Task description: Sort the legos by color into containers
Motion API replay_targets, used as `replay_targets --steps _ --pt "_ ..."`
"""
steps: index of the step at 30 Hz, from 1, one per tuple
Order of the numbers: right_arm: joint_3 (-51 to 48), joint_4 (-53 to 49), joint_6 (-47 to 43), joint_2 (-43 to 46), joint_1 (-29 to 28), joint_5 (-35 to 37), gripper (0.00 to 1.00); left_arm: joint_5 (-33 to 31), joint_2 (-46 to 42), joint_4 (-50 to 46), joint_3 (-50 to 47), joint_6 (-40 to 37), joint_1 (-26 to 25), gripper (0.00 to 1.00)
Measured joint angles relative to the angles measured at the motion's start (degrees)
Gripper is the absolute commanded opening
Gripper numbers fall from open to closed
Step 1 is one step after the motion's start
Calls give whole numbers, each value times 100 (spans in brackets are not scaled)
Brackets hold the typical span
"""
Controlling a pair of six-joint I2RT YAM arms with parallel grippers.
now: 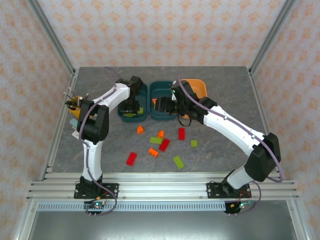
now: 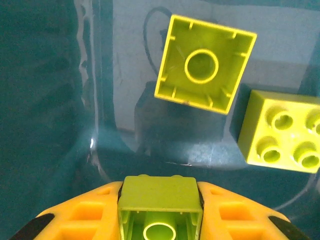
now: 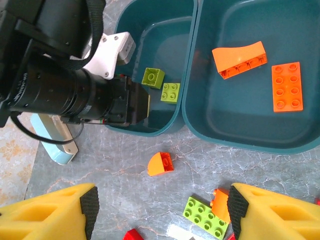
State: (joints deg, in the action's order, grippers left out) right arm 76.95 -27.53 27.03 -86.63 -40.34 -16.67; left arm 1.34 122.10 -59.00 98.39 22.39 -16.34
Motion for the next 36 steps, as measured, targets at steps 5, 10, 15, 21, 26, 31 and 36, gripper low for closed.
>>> replay_targets --steps 5,10,15,21,26,31,36 --pt "-190 7 46 0 0 -48 70 -42 151 -17 136 -37 -4 42" --pt "-293 -13 42 13 0 -55 70 -57 192 -48 173 -76 -4 52" --pt "-326 -195 0 151 -2 -46 69 -55 55 -149 404 -87 -7 61" --pt "-323 -501 -17 271 -404 293 67 -31 -1386 -142 122 83 -7 73" --pt "-232 -769 302 116 -1283 603 66 101 -3582 31 -1106 345 -7 77" --pt "385 -1145 957 -739 -2028 901 65 273 -5595 -70 -2813 675 -7 81" --pt "1357 -1661 1902 -1989 -2682 1117 65 614 -7593 -549 -4238 1163 -15 86"
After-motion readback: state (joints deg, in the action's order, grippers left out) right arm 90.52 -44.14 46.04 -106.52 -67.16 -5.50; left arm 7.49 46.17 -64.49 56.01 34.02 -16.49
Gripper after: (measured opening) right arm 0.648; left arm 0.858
